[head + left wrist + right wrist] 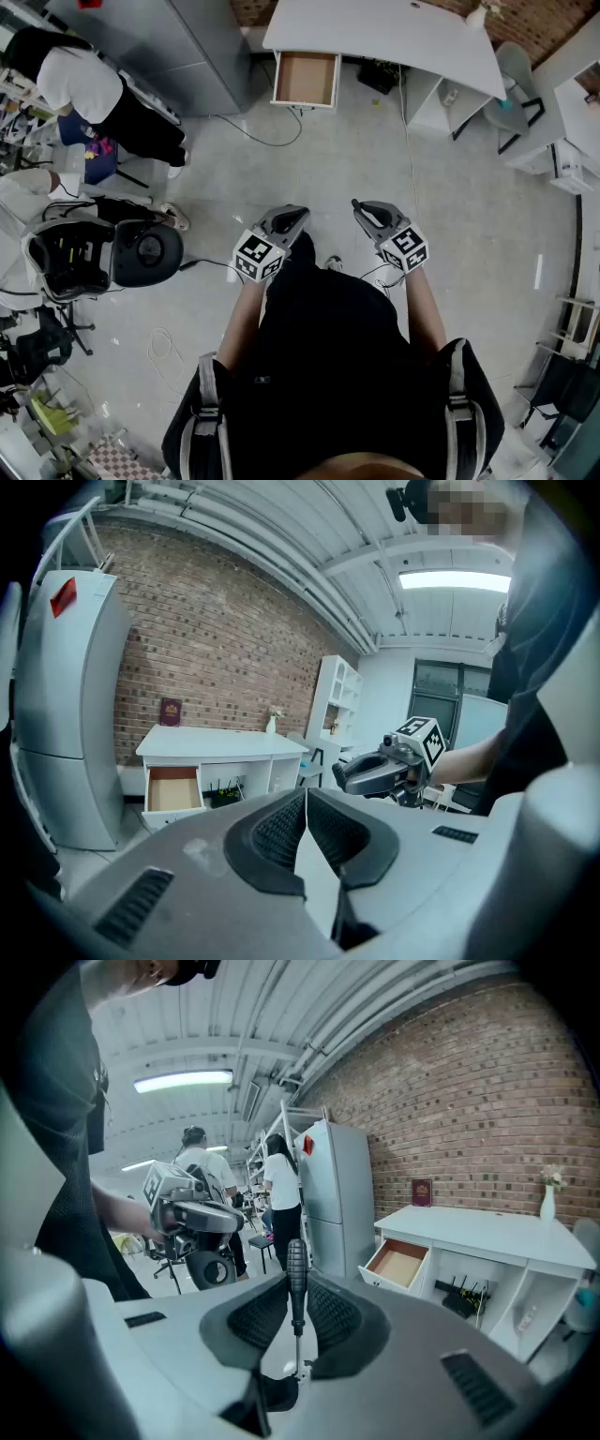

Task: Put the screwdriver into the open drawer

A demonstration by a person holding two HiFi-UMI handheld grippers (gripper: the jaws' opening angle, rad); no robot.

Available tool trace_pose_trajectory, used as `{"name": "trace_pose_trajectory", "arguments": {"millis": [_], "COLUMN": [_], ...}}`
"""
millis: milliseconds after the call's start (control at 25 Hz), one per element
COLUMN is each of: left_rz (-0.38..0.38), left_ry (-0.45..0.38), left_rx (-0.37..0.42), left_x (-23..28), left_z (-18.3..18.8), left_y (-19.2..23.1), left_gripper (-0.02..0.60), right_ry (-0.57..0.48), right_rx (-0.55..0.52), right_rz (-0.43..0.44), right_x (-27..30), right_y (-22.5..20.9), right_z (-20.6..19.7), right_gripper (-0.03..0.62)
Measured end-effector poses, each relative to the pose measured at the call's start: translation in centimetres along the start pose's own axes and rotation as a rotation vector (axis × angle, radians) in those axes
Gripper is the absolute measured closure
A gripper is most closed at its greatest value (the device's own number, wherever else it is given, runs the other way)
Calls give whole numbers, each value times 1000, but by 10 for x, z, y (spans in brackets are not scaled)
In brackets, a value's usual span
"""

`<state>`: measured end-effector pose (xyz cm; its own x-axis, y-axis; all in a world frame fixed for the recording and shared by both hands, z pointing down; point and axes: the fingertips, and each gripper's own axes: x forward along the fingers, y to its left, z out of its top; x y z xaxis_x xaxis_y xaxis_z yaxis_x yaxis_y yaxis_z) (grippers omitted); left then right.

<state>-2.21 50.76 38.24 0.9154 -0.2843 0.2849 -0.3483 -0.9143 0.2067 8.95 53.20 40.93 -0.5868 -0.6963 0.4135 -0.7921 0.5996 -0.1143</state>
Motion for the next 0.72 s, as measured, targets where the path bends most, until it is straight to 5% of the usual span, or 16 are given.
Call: {"name": "trace_pose_trajectory", "arguments": {"millis": [720], "left_rz": [41], "left_ry": [-12], "left_rx": [-15], "left_x": [-7], "left_z": [3], "left_y": [22], "left_gripper": [565], "right_ry": [-1], "right_rx": [10], "right_rz": [20], "right_x": [12], "right_y": [-3], "right_z": [8], "right_gripper": [476]}}
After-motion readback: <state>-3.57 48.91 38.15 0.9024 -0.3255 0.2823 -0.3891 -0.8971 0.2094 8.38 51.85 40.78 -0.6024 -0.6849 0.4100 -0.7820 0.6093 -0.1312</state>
